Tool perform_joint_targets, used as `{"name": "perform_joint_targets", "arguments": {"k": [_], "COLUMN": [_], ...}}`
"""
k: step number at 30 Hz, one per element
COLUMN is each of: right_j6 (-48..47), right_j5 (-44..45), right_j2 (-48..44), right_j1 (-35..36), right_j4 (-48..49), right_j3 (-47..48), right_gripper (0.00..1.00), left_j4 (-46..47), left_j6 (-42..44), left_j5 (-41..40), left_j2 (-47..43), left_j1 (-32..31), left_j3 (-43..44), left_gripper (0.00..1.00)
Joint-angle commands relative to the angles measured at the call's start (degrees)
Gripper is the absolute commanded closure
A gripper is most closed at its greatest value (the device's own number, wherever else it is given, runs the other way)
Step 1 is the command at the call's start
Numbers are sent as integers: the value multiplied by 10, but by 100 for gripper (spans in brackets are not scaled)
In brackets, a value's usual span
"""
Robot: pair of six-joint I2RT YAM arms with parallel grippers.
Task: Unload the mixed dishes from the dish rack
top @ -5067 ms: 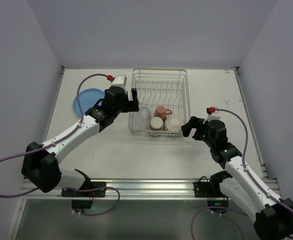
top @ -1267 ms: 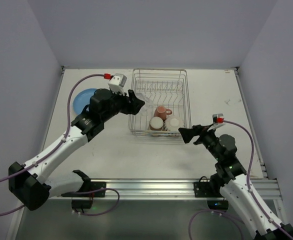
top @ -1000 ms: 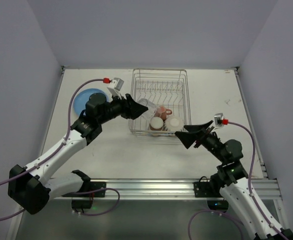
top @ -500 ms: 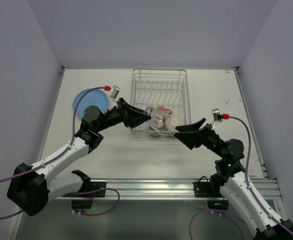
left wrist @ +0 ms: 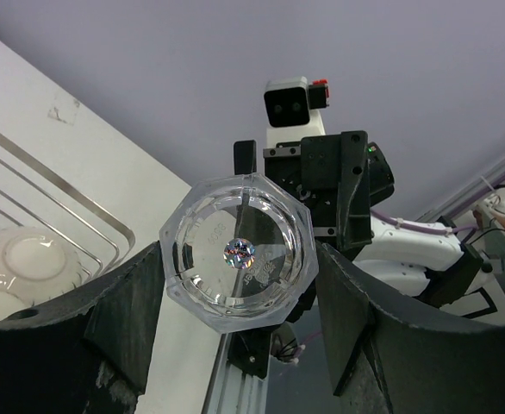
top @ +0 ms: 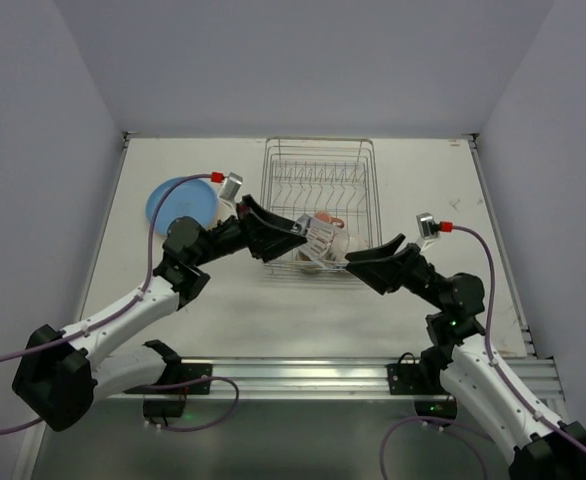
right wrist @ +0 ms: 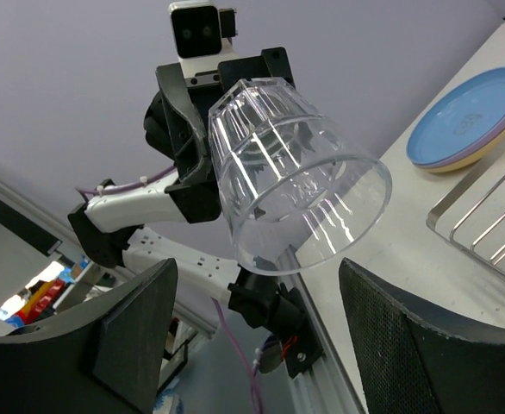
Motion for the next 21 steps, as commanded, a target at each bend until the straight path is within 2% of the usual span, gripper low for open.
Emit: {"name": "perform_joint_targets", "arguments": {"k": [1,6,11,13,14,21], "right_j6": [19,40,37,32,30,-3], "right_j5": [-16,-18,-20,-18,-17,-1], "right_j2": [14,31,31,27,21,-11], "right_j1": [4,5,5,4,4,4], "right_j4": [51,100,85,82,76,6], "right_j3": [22,22,33,34,37,47], "right_gripper": [23,26,30,37,47,82], "left_j4": [50,50,36,32,28,0], "left_j6": [-7,-4,12,15,19,38], "left_j5": [7,24,26,31,32,31], "left_j2": [6,29,42,44,44,32], "left_j1": [-7,-18,-28,-30,-31,-32], "left_j3": [3,15,17,17,17,17], "left_gripper": [48,48,48,48,48,48]}}
